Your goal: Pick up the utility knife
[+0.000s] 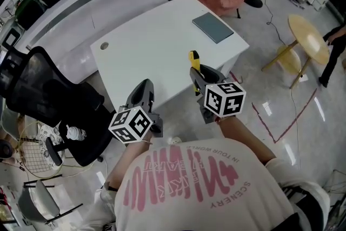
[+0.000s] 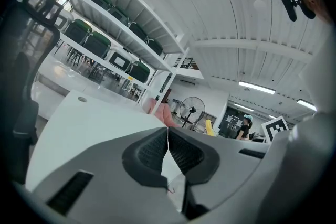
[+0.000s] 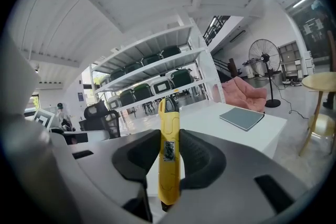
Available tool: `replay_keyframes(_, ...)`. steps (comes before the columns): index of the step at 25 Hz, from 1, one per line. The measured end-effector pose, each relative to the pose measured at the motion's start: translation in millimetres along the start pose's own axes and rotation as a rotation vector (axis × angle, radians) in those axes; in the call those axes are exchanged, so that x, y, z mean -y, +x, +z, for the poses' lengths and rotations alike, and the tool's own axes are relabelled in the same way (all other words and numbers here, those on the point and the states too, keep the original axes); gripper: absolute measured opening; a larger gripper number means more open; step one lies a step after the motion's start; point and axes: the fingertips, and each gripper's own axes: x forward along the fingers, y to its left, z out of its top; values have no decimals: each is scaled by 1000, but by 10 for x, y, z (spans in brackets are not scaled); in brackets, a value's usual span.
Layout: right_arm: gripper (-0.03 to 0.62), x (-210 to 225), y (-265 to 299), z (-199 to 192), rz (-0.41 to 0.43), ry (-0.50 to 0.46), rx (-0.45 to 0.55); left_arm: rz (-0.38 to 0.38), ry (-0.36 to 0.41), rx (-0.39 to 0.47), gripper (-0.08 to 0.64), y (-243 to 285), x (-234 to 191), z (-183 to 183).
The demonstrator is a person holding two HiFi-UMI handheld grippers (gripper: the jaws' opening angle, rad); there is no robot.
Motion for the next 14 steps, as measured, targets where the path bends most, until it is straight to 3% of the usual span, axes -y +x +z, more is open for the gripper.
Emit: replay_keyframes(14, 130, 65, 40, -86, -6, 14, -33, 31, -12, -20, 25, 11, -80, -10)
